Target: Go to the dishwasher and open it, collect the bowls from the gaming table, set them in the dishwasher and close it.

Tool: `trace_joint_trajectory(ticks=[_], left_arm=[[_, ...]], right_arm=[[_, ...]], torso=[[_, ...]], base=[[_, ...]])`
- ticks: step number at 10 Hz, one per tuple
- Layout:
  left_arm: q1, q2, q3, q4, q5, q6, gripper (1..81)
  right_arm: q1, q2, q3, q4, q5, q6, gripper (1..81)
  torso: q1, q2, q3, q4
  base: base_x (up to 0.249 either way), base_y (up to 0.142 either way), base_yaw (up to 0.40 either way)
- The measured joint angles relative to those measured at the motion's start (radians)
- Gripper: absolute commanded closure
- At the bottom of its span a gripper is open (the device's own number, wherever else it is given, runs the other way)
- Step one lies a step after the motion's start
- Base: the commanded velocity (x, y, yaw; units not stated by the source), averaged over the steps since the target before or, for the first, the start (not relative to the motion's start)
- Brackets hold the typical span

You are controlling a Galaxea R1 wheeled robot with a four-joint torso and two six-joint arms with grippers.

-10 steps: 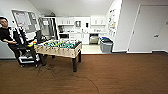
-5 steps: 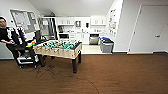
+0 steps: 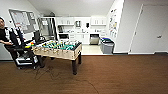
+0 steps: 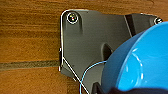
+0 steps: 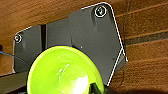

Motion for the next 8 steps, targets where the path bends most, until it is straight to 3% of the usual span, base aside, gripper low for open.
trace_joint_trajectory(ticks=[8], left_arm=[[0.003,0.003,-0.001,-0.001,-0.004,0.000,81.1]], right_arm=[[-0.003,0.003,0.000,0.000,-0.001,0.000,81.1]], torso=[[0.001,0.000,0.000,0.000]], base=[[0.126,0.000,0.000]])
